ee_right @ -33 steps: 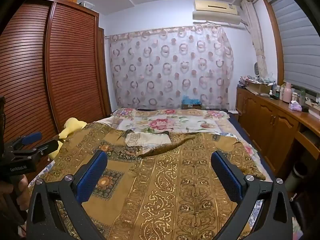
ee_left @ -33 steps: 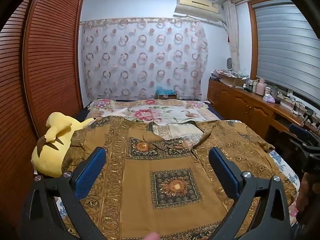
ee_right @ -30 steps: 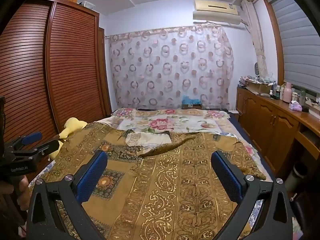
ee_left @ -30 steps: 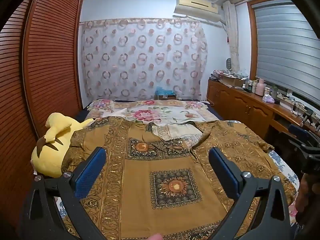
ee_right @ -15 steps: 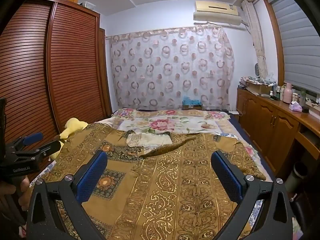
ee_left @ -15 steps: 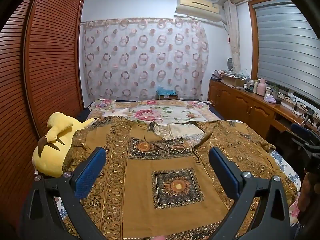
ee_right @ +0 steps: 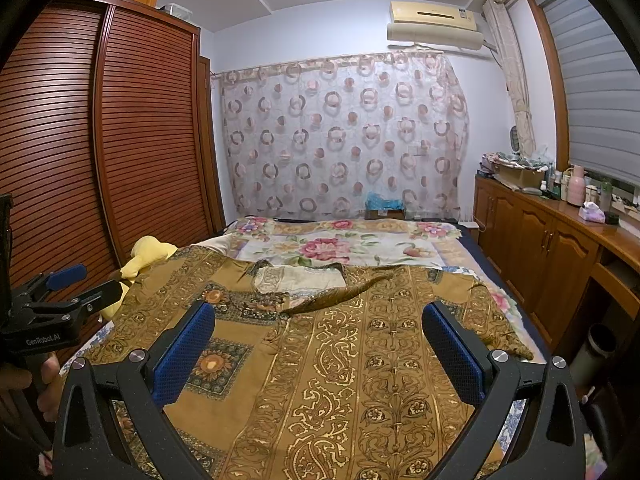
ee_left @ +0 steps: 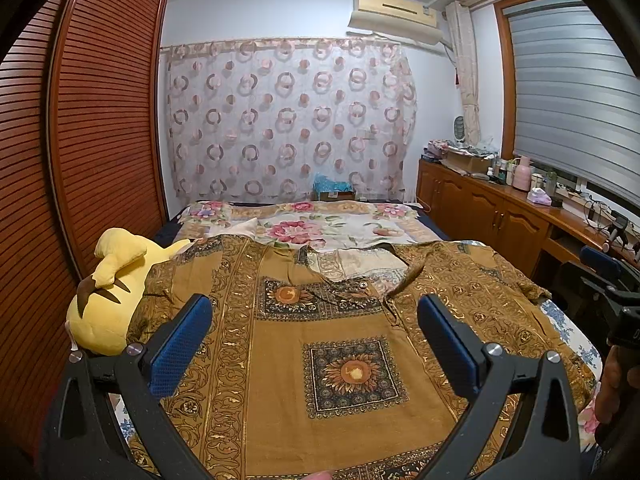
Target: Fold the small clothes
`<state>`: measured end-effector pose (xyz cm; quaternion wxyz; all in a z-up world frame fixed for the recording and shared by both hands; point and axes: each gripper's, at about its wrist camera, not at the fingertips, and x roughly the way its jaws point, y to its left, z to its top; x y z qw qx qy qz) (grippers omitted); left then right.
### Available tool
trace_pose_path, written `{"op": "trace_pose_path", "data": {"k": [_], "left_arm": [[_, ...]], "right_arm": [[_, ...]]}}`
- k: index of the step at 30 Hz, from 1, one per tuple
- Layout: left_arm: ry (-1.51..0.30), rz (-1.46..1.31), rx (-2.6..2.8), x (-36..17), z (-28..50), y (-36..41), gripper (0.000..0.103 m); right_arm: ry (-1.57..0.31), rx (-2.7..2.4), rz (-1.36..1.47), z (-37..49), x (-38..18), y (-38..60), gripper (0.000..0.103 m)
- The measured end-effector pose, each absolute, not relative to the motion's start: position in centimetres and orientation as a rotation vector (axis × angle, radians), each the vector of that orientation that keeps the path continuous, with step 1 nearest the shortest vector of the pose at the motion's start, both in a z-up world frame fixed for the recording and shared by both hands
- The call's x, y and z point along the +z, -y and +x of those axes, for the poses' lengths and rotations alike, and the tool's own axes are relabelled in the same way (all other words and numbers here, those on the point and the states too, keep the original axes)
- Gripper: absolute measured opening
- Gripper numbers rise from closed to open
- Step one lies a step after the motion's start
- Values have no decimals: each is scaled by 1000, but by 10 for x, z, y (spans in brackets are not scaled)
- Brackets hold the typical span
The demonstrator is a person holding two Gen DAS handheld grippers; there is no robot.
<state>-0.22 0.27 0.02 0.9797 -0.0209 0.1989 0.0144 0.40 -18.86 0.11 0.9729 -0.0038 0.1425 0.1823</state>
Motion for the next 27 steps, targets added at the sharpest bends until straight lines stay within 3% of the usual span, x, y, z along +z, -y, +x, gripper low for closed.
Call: {"op": "trace_pose_path", "data": {"k": [27], "left_arm": [[-392,-35,30,4,-4,0,103]], "right_arm": [[-292,369,-10,4,-1,188,103]]}}
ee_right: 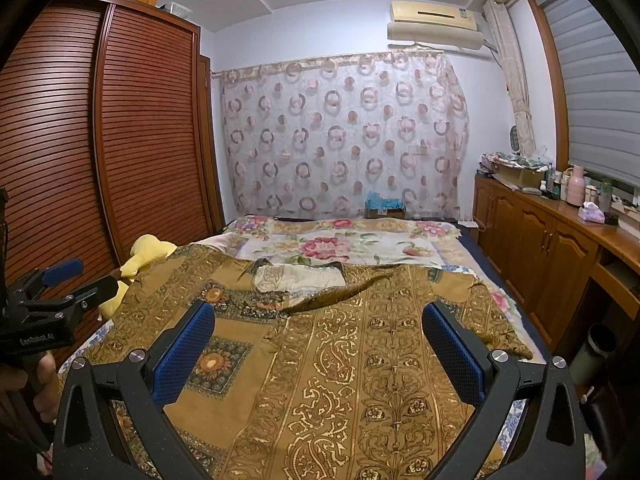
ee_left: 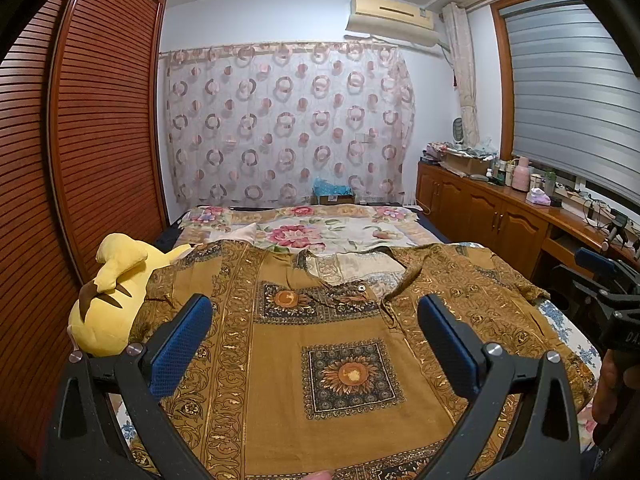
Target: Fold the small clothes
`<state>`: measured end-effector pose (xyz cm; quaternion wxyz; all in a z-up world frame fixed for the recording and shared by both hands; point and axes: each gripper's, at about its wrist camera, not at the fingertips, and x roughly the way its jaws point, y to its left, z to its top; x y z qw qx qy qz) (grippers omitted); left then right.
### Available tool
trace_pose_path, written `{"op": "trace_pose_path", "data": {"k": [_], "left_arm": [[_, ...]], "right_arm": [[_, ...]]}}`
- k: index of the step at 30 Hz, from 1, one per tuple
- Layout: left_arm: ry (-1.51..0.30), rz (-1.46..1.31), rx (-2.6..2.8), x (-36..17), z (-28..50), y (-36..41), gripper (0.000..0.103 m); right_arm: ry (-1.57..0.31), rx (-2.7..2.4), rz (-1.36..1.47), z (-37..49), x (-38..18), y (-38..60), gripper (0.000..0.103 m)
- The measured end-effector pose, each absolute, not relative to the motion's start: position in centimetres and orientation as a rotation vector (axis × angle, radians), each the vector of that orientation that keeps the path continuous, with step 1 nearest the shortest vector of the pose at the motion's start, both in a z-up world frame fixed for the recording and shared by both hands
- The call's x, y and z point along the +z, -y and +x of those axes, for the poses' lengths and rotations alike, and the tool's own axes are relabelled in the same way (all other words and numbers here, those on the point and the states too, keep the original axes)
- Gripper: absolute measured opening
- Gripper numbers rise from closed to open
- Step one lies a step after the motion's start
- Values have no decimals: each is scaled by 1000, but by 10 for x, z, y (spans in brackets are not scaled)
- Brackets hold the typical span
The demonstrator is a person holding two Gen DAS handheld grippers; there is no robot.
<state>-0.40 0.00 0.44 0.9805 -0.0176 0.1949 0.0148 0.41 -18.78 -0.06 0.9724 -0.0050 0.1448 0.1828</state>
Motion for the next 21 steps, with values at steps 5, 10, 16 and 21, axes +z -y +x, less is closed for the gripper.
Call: {"op": "trace_pose_path", "data": {"k": [5,10,16,21], "left_arm": [[-391,-35,31,5,-4,1,103],[-391,-34,30,5,-5,1,103],[-392,-33,30,5,-5,1,103],[-390,-33,30,6,-5,2,103]], "right_arm": [[-292,371,-9,3,1,188,103],[-287,372,-6,2,1,190,103],[-283,375,-3,1,1,190,103],[-282,377,-2,1,1,190,103]]}}
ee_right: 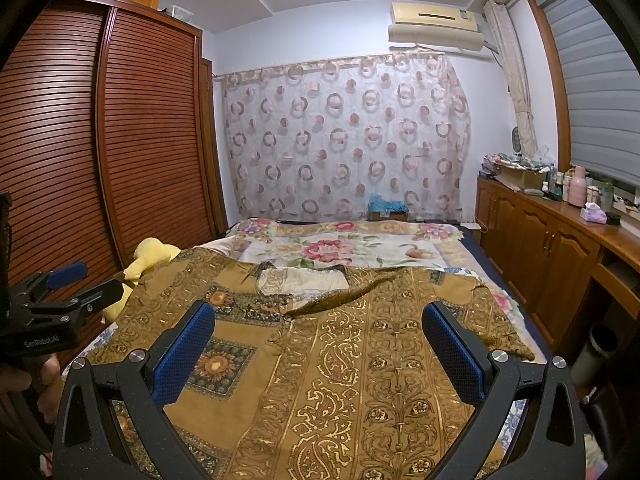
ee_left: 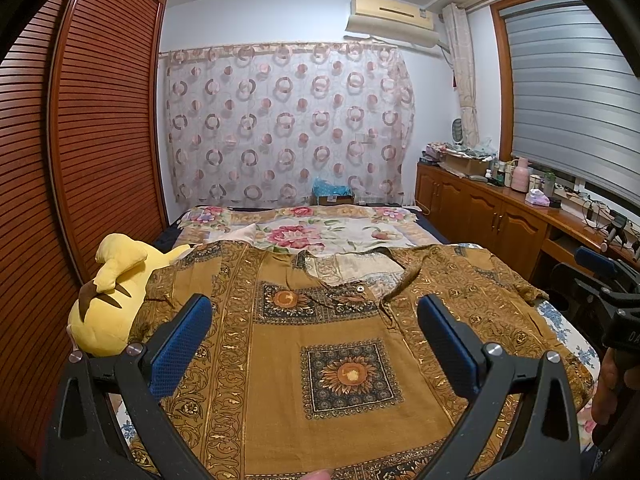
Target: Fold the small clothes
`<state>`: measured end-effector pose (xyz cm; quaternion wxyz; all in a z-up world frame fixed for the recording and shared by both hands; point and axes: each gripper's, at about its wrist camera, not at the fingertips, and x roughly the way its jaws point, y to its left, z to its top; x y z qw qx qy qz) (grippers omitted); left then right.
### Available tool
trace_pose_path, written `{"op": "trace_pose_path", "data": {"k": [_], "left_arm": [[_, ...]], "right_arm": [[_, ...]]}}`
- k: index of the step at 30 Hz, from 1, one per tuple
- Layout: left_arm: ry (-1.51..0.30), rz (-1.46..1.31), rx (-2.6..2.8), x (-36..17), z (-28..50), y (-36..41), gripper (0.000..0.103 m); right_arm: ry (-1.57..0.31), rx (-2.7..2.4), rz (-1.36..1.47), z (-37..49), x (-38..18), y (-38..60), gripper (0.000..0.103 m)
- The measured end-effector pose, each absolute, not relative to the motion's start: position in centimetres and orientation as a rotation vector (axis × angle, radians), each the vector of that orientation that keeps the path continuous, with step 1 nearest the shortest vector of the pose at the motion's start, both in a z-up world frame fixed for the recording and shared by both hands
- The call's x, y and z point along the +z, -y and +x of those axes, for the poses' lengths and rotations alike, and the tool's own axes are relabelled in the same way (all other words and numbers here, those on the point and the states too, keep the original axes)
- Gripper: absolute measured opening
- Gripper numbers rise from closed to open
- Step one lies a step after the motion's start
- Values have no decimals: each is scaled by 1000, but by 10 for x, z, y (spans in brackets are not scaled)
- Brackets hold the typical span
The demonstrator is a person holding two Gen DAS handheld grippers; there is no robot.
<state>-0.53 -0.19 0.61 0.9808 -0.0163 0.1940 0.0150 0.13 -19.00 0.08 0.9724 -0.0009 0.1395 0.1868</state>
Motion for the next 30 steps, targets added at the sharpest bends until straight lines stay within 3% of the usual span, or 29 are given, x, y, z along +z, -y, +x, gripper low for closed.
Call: {"op": "trace_pose_path", "data": {"k": [15,30], "left_arm": [[-405,-35,23,5,-7,1,103],[-497,-43,65,-27,1,-58,103]], "right_arm": [[-281,398,-25,6,-3,183,103],[-330,489,-60,25,-7,166,103]]}}
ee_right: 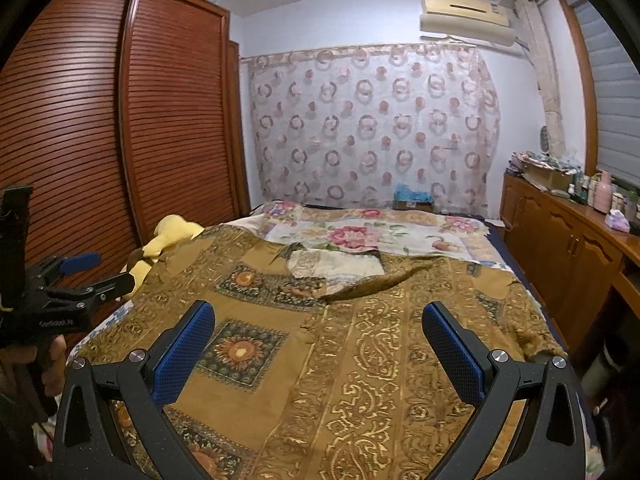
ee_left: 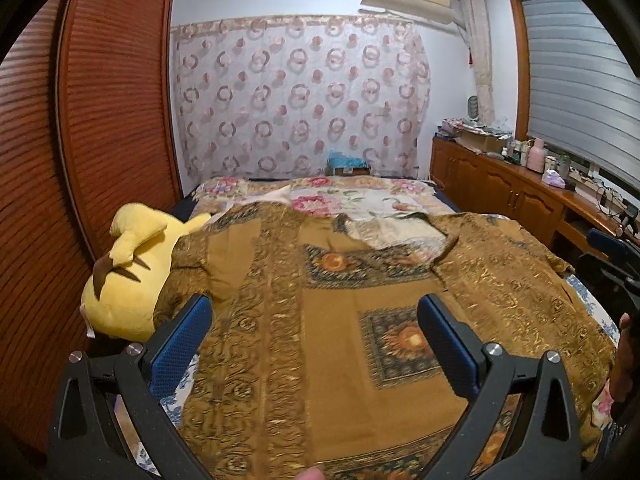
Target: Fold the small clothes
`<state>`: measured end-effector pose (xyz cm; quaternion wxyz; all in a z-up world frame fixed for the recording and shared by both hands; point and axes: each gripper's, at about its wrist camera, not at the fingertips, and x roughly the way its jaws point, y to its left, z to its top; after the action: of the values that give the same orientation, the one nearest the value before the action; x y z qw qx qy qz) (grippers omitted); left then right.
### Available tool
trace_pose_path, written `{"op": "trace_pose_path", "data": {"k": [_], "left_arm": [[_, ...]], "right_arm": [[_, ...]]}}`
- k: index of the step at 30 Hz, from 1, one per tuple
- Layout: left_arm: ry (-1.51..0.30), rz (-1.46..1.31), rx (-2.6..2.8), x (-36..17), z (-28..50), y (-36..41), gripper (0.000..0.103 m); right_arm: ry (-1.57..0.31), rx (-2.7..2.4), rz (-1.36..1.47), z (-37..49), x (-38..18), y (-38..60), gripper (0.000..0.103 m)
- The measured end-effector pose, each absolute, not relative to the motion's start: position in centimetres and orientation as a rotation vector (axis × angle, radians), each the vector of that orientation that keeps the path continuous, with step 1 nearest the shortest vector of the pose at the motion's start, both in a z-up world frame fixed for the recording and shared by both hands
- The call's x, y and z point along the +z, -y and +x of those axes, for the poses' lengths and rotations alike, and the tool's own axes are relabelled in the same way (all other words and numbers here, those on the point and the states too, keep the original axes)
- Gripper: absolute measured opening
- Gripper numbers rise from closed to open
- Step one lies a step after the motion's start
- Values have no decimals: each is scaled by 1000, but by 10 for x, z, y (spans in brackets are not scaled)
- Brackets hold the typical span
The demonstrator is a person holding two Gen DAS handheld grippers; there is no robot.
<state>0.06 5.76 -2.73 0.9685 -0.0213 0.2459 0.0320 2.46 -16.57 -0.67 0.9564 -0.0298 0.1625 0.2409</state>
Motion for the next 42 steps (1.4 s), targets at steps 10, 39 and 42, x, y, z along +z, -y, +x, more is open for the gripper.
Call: {"op": "trace_pose_path", "data": {"k": [10,39,42], "left_arm": [[-586,-90,125,-56,12,-132,103],[-892,-225,29,-124,96,-228,23],[-892,-136,72,-119,96,-220,5]], "right_arm": [[-397,585,-132,55,-11,140,103],[-601,778,-244,147,-7,97,103],[-597,787,-241,141,-8,94,103]]}}
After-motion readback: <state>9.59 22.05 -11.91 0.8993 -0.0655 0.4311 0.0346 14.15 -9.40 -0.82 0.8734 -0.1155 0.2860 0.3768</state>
